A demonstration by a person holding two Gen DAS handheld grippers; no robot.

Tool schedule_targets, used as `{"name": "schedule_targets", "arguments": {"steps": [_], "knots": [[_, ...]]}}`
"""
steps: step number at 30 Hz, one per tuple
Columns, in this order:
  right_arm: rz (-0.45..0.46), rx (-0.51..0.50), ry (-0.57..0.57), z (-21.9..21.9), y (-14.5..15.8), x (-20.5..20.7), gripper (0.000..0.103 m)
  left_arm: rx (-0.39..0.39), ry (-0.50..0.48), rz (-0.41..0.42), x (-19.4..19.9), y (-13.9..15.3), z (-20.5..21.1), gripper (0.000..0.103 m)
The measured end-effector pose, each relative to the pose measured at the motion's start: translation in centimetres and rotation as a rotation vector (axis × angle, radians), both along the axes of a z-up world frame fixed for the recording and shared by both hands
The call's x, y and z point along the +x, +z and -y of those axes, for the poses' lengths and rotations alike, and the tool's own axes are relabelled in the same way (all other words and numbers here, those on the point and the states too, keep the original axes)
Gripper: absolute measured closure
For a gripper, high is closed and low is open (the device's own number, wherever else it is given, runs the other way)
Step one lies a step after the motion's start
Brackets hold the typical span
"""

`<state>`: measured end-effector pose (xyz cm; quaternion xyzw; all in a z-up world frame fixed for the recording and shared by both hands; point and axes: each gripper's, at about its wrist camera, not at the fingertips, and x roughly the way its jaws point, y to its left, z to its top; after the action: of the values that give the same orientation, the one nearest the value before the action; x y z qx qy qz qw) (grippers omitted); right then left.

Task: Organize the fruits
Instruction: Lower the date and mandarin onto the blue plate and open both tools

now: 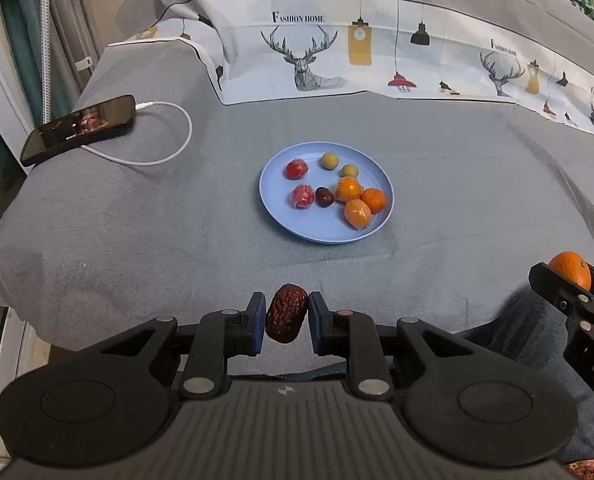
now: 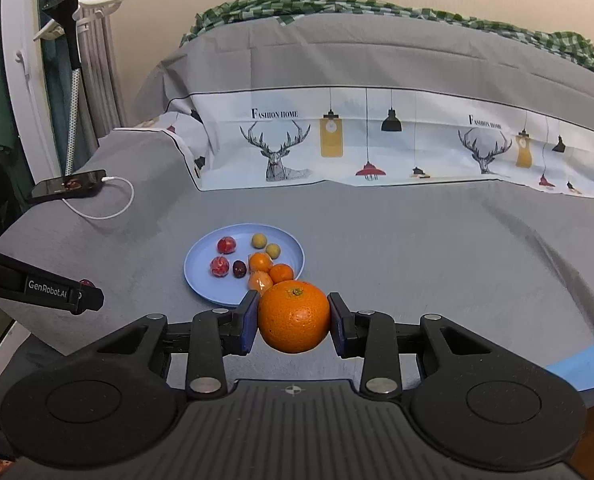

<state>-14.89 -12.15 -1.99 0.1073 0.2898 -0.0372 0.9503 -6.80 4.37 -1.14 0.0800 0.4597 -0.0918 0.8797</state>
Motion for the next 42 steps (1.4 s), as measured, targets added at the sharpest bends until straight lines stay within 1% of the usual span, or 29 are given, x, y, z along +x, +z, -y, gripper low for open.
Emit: {"name": "schedule_targets", "arguments": {"steps": [10, 20, 29, 34, 37, 42], "knots": [[-0.039, 0.016, -0.007, 0.7, -1.4, 4.1, 0.065, 0.010, 0.019, -0.018, 4.9, -0.8, 0.5, 0.078], [-0.078, 0.022, 0.026, 0.5, -3.8, 11.2, 0.065, 0.043, 0.009, -0.044, 12.2, -3.4, 2.8, 0.078], [-0.075, 0.013, 0.070, 0.1, -5.9, 18.5, 0.065, 0.049, 0.024, -0.081, 18.6, -6.5, 4.3, 0.078], [-0.066, -0.044, 0.107, -0.2, -7.2, 21.9, 0.065, 0.052, 0.018, -0.103, 21.5, -8.5, 5.0, 0.078], [-0.086, -0.036, 0.119, -0.1, -8.1, 23.7, 0.065, 0.059, 0.014, -0.118, 22.9, -9.8, 5.6, 0.078], [-0.110, -0.055, 0.138, -0.2, -9.9, 26.2, 0.065, 0.081, 0.010, -0.149, 25.0, -12.1, 6.3, 0.078]]}}
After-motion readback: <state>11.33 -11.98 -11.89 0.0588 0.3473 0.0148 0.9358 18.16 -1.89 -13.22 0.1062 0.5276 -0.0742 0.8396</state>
